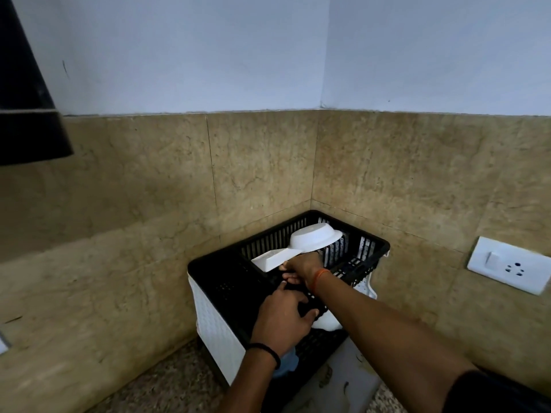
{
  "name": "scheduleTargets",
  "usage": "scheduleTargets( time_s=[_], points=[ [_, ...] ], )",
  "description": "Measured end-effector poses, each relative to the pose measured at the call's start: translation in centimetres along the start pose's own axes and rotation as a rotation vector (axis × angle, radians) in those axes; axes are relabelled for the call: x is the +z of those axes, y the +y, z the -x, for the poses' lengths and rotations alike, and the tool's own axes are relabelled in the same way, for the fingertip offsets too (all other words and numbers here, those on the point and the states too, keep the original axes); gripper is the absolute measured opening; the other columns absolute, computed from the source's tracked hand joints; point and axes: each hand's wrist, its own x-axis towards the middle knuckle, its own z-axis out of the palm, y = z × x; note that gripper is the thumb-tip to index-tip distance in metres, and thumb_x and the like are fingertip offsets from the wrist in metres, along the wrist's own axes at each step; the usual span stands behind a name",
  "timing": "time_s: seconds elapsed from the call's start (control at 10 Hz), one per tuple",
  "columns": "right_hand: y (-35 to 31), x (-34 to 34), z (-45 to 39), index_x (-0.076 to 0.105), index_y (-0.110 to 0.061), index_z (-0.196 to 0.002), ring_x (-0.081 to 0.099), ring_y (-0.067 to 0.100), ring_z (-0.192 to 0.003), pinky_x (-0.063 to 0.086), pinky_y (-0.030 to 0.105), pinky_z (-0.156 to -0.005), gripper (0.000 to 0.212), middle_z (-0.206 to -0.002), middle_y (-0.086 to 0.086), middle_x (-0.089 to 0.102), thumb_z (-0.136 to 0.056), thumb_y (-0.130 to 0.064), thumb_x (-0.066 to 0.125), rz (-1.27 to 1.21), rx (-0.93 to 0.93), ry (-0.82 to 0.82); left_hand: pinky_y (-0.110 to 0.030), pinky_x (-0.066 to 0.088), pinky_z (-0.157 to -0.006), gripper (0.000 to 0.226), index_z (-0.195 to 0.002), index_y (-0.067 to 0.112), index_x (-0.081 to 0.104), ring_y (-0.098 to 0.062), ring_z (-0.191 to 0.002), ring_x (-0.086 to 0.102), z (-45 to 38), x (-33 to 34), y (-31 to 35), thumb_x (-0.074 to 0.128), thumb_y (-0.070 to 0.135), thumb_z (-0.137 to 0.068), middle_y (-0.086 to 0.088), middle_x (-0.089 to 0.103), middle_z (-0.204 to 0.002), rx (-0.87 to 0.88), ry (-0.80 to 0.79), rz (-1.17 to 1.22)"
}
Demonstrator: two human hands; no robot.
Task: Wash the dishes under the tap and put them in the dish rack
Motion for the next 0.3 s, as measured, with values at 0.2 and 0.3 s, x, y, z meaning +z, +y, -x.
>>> scheduleTargets(
  time_s=[0.2, 0.3],
  points=[
    [1.1, -3.0, 2.5, 0.063, -0.010, -0.075, 0.057, 0.010, -0.047, 0.046, 0.019, -0.044, 0.019, -0.065, 0.006, 0.065, -0.092, -0.008, 0.058, 0.191, -0.225, -0.008, -0.025, 0.048, -0.086, 0.032, -0.088, 0.024, 0.071, -0.010, -0.109, 0.057, -0.1, 0.2, 0.4, 0.054, 0.051, -0.081, 0.008, 0.071, -0.095, 0.011, 0.015, 0.000],
    [1.3, -5.5, 5.5, 0.065, -0.006, -0.091, 0.062, 0.010, -0.061, 0.050, 0.015, -0.055, 0.012, -0.077, 0.011, 0.070, -0.092, -0.002, 0.053, 0.273, -0.433, -0.079, -0.023, 0.045, -0.084, 0.030, -0.086, 0.022, 0.072, -0.010, -0.102, 0.059, 0.4, -0.2, 0.9, 0.055, 0.047, -0.084, 0.006, 0.071, -0.091, 0.005, 0.006, -0.025]
  ],
)
